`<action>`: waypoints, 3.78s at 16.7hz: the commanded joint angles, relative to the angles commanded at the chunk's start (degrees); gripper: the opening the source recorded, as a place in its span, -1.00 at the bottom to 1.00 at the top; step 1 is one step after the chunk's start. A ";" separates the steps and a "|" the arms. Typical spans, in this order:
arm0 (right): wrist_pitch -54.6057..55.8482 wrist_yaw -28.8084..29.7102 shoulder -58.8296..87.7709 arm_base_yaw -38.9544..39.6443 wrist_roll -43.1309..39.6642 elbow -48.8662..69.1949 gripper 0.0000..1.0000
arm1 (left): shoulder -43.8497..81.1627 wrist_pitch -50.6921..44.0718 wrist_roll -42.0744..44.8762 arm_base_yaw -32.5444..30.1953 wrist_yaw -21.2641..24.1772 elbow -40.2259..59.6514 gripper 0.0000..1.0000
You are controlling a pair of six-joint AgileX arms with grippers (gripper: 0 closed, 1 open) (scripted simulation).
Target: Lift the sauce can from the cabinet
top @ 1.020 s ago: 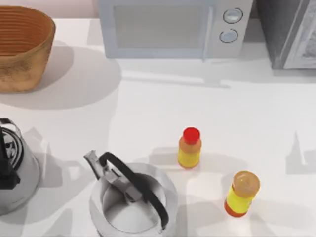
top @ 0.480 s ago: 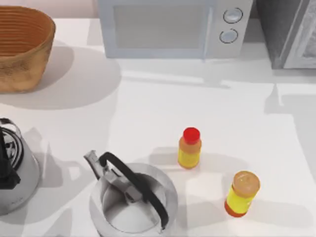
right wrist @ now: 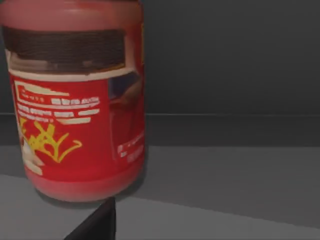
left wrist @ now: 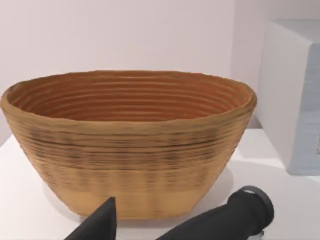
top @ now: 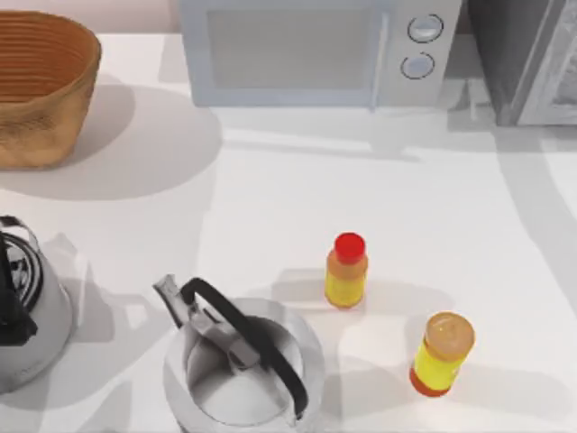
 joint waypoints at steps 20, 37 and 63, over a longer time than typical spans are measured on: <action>0.63 12.94 16.44 12.17 0.53 15.97 1.00 | 0.00 0.00 0.00 0.00 0.00 0.00 1.00; -0.41 9.16 29.23 8.18 0.48 29.88 1.00 | 0.00 0.00 0.00 0.00 0.00 0.00 1.00; -4.22 12.52 25.33 11.71 0.77 29.69 -1.00 | 0.00 0.00 0.00 0.00 0.00 0.00 1.00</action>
